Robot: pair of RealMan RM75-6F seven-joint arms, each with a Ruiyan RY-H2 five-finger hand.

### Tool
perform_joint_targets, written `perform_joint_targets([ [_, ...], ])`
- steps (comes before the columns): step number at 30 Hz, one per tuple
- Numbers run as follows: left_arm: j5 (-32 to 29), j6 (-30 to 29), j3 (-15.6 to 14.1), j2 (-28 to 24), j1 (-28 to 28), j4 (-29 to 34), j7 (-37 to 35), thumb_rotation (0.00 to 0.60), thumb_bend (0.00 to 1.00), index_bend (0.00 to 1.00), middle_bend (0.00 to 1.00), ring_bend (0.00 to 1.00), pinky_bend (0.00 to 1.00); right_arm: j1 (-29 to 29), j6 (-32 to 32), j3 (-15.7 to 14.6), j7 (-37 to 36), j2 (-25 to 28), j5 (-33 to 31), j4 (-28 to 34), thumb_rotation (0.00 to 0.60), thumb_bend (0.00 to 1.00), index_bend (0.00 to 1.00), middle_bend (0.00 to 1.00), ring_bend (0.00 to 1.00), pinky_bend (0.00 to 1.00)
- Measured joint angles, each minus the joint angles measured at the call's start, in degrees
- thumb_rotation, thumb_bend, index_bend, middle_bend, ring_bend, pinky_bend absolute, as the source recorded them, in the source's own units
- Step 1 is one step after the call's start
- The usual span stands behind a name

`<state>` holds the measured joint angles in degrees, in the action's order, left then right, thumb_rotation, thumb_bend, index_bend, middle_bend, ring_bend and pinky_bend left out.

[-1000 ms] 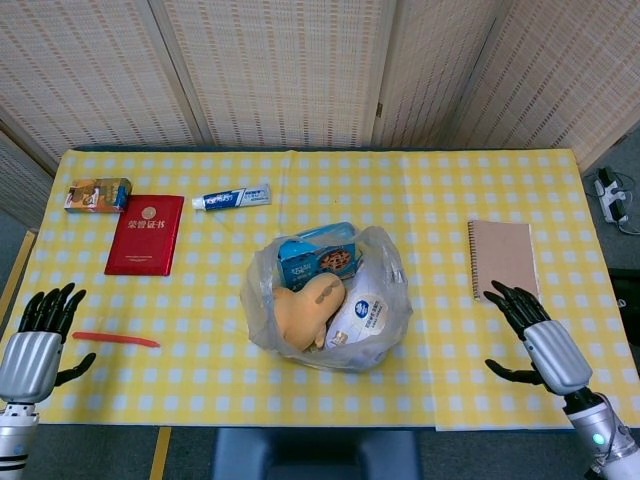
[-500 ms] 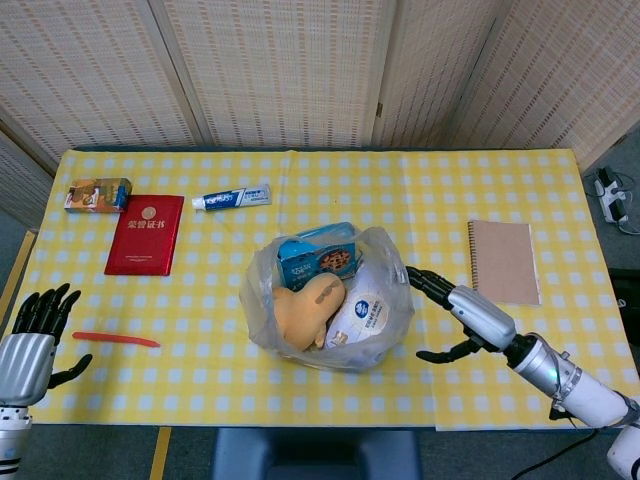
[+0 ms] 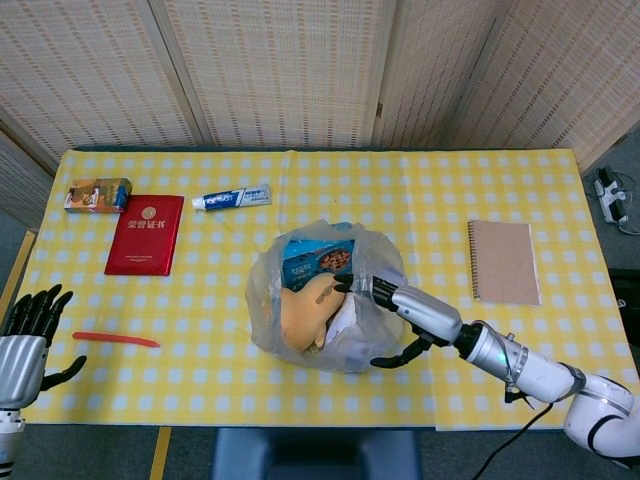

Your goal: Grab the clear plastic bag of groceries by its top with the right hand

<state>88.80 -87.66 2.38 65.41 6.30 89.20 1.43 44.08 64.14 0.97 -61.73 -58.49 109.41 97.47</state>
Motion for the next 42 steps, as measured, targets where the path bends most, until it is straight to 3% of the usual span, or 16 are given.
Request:
perform_joint_targets([
  [15, -0.24, -1.55, -0.17, -0.94, -1.4, 0.0, -1.19, 0.6, 0.23, 0.02, 0.05, 0.04, 0.0, 6.86, -1.46, -0.34, -6.92, -8.25, -1.4, -6.16, 0.6, 0.25, 0.0, 0.0, 0.0, 0.0],
  [30, -0.8, -2.79, -0.21, -1.81, -2.89, -0.14, -1.95, 0.6, 0.23, 0.02, 0.05, 0.04, 0.0, 11.01, 3.43, -1.89, -18.04, -16.1, -0.55, -15.5, 0.6, 0.25, 0.0, 0.0, 0.0, 0.0],
  [42, 0.9, -4.21, -0.38, -1.54, -3.32, -1.22, -3.27, 0.6, 0.23, 0.03, 0.08, 0.06, 0.04, 14.79, 3.52, -2.65, -22.79, -18.52, -2.0, -17.93, 0.6, 0.25, 0.0, 0.0, 0.0, 0.0],
])
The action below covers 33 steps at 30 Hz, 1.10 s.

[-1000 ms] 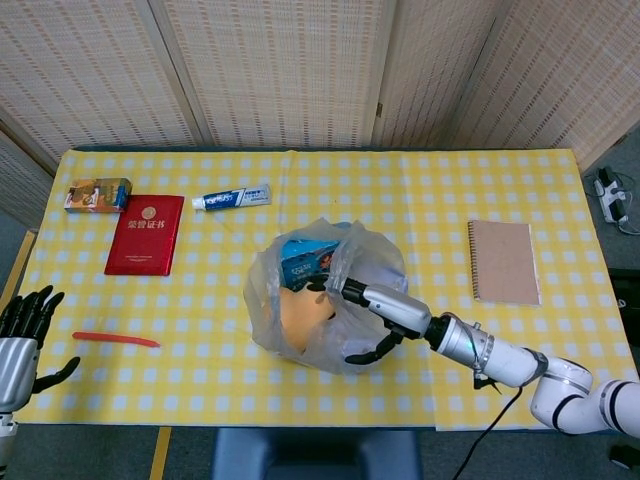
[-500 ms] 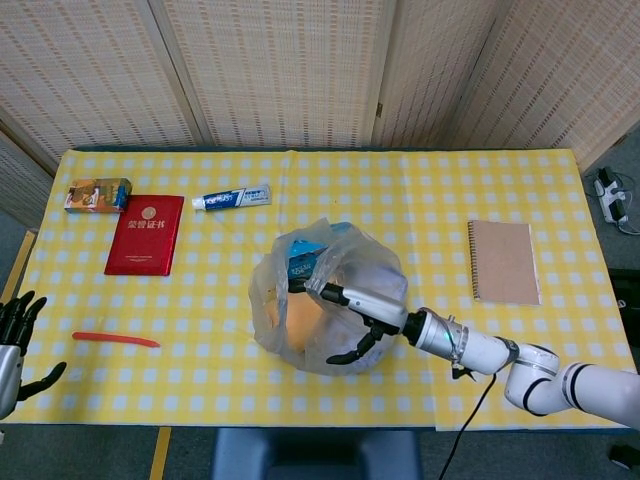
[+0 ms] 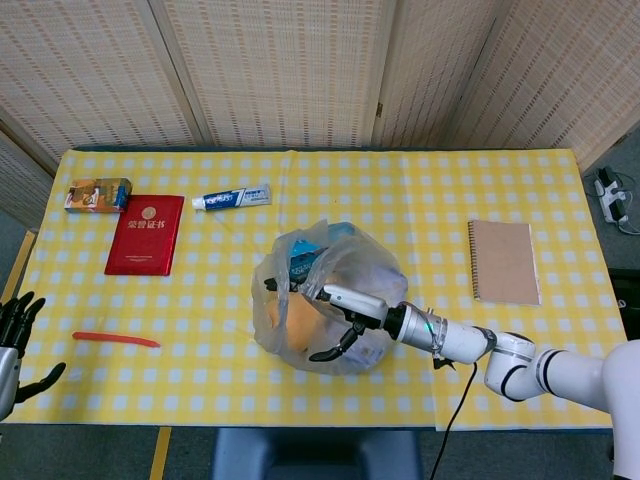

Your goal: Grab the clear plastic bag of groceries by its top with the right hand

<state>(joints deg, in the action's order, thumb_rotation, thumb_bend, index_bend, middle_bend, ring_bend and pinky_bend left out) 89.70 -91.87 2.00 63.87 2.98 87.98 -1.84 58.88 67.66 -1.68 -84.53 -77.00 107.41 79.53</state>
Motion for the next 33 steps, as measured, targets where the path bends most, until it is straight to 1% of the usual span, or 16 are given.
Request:
perform_joint_targets([
  [5, 0.11, -0.1, 0.03, -0.1, -0.09, 0.09, -0.04, 0.6, 0.23, 0.02, 0.08, 0.06, 0.04, 0.41, 1.94, -0.29, -3.2, 0.0, -0.07, -0.18, 0.6, 0.25, 0.0, 0.0, 0.0, 0.0],
  [11, 0.17, -0.09, 0.07, -0.14, -0.14, 0.07, -0.07, 0.6, 0.23, 0.02, 0.08, 0.06, 0.04, 1.28, 3.03, -0.77, -4.78, 0.01, -0.1, -0.18, 0.6, 0.25, 0.0, 0.0, 0.0, 0.0],
  [20, -0.02, 0.22, 0.1, -0.07, -0.18, 0.1, 0.19, 0.6, 0.23, 0.02, 0.08, 0.06, 0.04, 3.8, 2.25, -0.56, -6.44, -0.92, -0.46, -1.02, 0.6, 0.25, 0.0, 0.0, 0.0, 0.0],
  [30, -0.05, -0.06, 0.2, -0.19, -0.41, 0.11, -0.03, 0.6, 0.23, 0.02, 0.08, 0.06, 0.04, 6.14, 1.56, -0.71, -13.17, -1.73, -1.44, -2.62, 0.6, 0.25, 0.0, 0.0, 0.01, 0.0],
  [33, -0.08, -0.14, 0.22, -0.24, -0.5, 0.13, -0.08, 0.6, 0.23, 0.01, 0.07, 0.06, 0.04, 6.95, 1.37, -0.63, -14.14, -2.03, -1.73, -2.91, 0.6, 0.25, 0.0, 0.0, 0.02, 0.0],
])
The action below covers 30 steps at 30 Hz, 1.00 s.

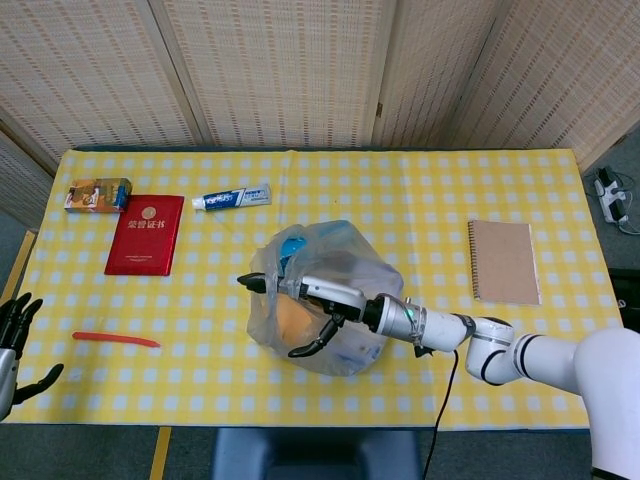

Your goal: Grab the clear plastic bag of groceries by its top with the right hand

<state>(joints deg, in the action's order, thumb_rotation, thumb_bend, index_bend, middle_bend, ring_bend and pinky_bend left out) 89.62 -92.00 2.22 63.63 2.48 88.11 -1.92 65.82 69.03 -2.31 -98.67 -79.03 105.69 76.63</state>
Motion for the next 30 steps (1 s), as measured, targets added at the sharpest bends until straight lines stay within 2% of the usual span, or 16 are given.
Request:
perform_joint_targets([
  [14, -0.31, -0.46, 0.31, -0.29, -0.37, -0.25, -0.72, 0.6, 0.23, 0.01, 0.07, 0.06, 0.04, 4.23, -3.32, 0.81, -3.94, -2.72, -1.38, -2.57, 0.6, 0.24, 0.0, 0.0, 0.04, 0.0],
  [30, -0.32, -0.18, 0.25, -0.13, -0.43, -0.16, -0.2, 0.6, 0.23, 0.01, 0.07, 0.06, 0.04, 5.27, 0.89, 1.83, -7.05, -3.36, -1.65, -3.12, 0.6, 0.23, 0.0, 0.0, 0.09, 0.0],
])
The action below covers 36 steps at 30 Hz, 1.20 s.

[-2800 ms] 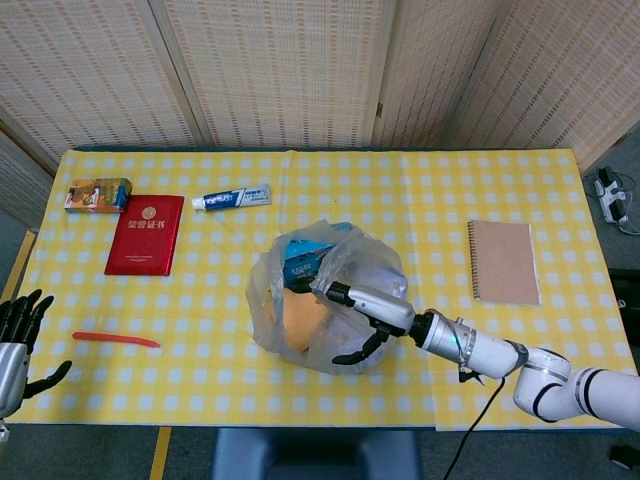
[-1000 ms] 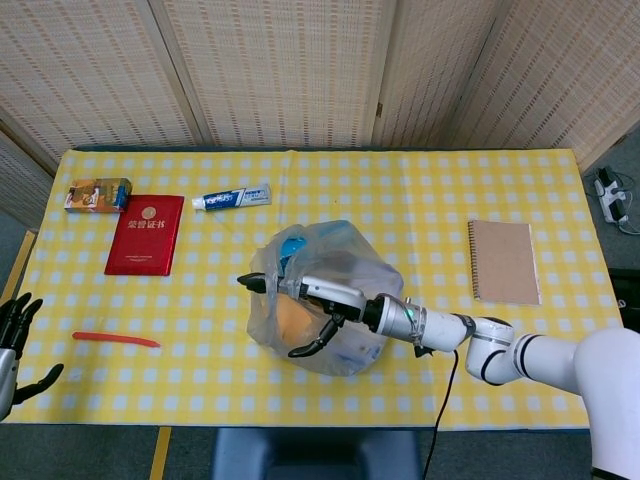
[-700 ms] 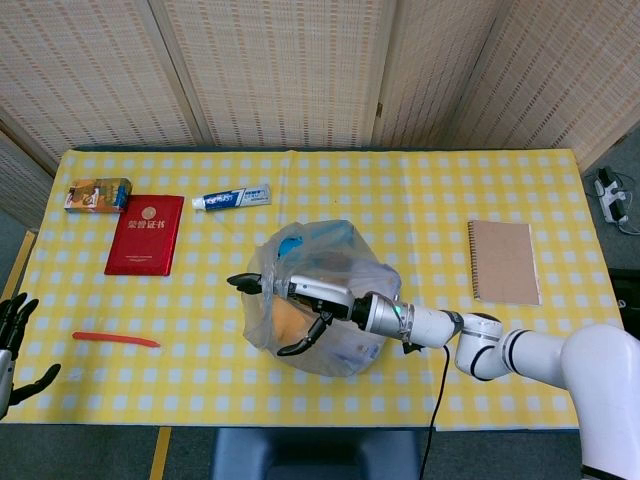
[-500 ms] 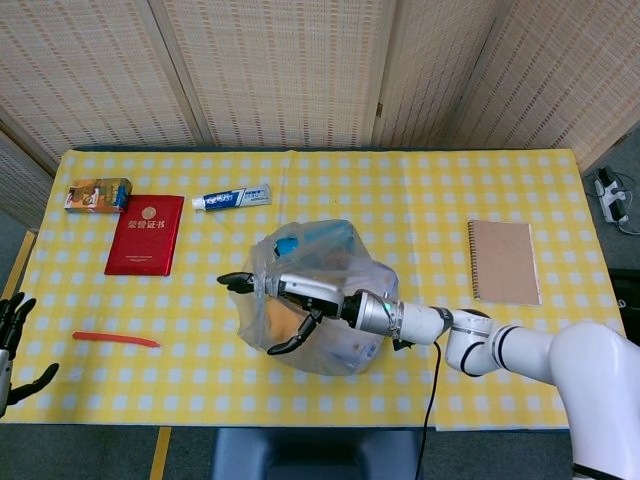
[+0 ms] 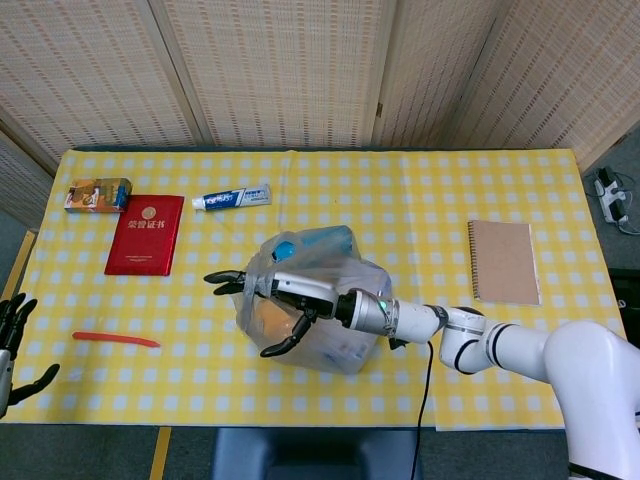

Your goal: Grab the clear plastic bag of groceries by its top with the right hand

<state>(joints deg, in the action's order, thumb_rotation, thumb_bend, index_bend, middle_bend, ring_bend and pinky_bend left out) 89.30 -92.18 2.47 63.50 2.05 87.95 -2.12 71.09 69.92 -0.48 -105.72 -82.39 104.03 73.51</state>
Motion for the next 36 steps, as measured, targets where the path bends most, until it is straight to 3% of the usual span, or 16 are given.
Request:
perform_joint_targets([
  [14, -0.49, 0.54, -0.15, 0.04, -0.17, 0.46, 1.02, 0.6, 0.23, 0.01, 0.08, 0.06, 0.04, -3.83, 8.7, 2.27, 2.1, 0.82, -1.36, -0.32, 0.6, 0.23, 0.13, 0.09, 0.16, 0.02],
  [22, -0.3, 0.57, -0.22, 0.01, -0.2, 0.66, 1.25, 0.6, 0.23, 0.0, 0.08, 0.06, 0.04, -6.51, 13.99, 3.58, 0.87, -0.26, -2.03, -1.98, 0.6, 0.23, 0.26, 0.23, 0.2, 0.06],
  [29, -0.33, 0.79, -0.25, -0.03, -0.16, 0.74, 1.32, 0.6, 0.23, 0.0, 0.08, 0.06, 0.04, -7.91, 14.44, 3.65, 2.6, -1.03, -2.37, -2.14, 0.6, 0.23, 0.27, 0.23, 0.21, 0.07],
  [36, -0.27, 0.52, -0.21, -0.09, -0.3, 0.81, 1.28, 0.6, 0.23, 0.0, 0.08, 0.06, 0.04, -9.15, 15.16, 4.64, -1.1, -2.95, -4.57, -2.46, 0.6, 0.23, 0.29, 0.29, 0.29, 0.22],
])
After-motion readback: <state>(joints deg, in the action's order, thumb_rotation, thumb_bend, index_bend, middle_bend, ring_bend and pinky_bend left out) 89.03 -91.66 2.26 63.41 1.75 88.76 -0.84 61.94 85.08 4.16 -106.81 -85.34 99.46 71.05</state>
